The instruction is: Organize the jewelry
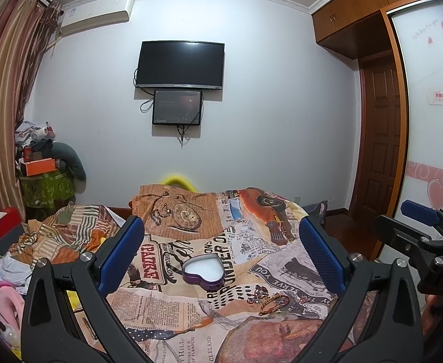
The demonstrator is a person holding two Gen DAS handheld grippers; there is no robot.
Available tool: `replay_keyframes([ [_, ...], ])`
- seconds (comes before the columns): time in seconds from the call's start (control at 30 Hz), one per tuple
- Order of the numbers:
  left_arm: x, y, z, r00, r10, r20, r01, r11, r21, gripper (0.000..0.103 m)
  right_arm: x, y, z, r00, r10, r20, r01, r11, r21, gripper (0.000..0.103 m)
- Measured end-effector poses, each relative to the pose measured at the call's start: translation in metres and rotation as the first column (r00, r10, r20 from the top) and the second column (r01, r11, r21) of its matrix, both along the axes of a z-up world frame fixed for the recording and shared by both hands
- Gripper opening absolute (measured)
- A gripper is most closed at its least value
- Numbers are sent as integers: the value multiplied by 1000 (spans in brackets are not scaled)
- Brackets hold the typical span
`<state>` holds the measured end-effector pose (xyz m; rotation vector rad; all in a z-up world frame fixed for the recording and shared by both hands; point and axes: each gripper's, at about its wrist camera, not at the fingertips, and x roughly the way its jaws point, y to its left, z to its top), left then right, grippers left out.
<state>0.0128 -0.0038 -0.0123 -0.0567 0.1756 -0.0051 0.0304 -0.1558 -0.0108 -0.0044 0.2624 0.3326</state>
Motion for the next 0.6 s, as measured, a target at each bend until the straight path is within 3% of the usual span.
replay_keyframes([
  [0.6,33,0,-16,997,6,-77,-5,1000,8,103,37,-9,-26,993,-50,-107,47,998,-31,103],
])
